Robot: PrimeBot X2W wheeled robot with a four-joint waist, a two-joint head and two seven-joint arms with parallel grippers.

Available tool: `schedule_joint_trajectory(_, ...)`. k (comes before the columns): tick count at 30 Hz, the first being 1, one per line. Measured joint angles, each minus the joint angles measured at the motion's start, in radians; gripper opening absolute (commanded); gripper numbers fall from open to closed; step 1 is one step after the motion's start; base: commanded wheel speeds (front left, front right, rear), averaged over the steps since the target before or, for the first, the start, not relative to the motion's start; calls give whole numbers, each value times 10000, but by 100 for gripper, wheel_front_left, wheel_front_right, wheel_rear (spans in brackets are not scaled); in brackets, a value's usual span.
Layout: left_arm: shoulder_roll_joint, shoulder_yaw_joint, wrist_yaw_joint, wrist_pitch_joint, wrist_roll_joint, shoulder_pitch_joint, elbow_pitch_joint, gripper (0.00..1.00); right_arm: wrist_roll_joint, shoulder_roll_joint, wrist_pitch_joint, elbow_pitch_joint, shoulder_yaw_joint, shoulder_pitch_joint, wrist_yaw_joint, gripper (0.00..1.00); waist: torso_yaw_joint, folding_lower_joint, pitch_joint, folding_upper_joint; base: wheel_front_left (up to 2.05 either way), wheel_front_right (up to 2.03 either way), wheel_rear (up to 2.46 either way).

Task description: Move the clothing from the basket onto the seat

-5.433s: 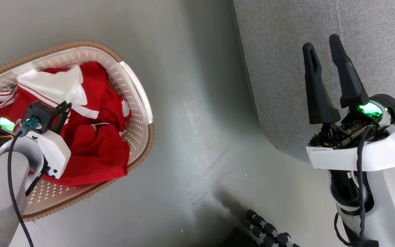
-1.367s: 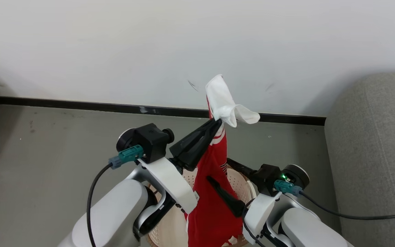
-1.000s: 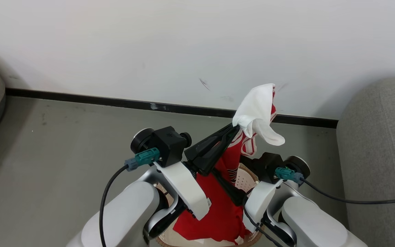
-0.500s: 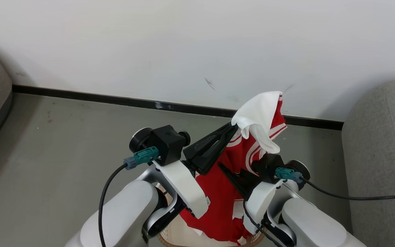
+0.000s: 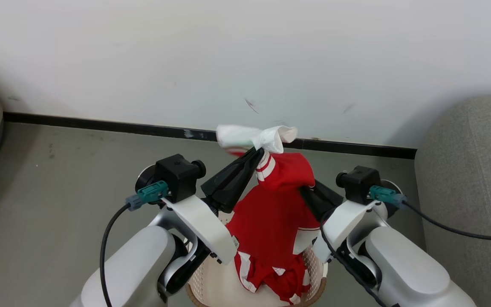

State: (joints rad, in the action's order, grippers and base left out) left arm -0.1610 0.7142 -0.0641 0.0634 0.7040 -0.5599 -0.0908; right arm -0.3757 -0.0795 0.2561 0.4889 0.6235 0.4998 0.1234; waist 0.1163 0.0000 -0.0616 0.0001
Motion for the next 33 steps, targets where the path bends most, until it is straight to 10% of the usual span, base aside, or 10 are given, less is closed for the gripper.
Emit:
schedule_joint_trajectory(12, -385, -222, 69, 439, 123, 960, 81, 4, 360, -209, -6, -1151, -2414, -804, 4, 0, -301, 0, 233, 0, 0, 0, 0)
schedule_joint_trajectory(14, -441, -236, 90, 447, 194, 1080, 92, 47, 483, -190, -6, -1323, -2592, -968, 15, 0, -342, 0, 267, -1, 0, 0, 0)
schedule_joint_trajectory(15, -458, -234, 90, 449, 222, 1128, 111, 100, 533, -186, -6, -1413, -2648, -1039, 15, 0, -365, 0, 281, 0, 0, 0, 0)
schedule_joint_trajectory(33, -986, 117, -6, 387, 151, 1412, 671, 100, 1227, -272, -6, -2711, -3960, -1942, 10, 0, -966, 0, 181, 0, 0, 0, 0)
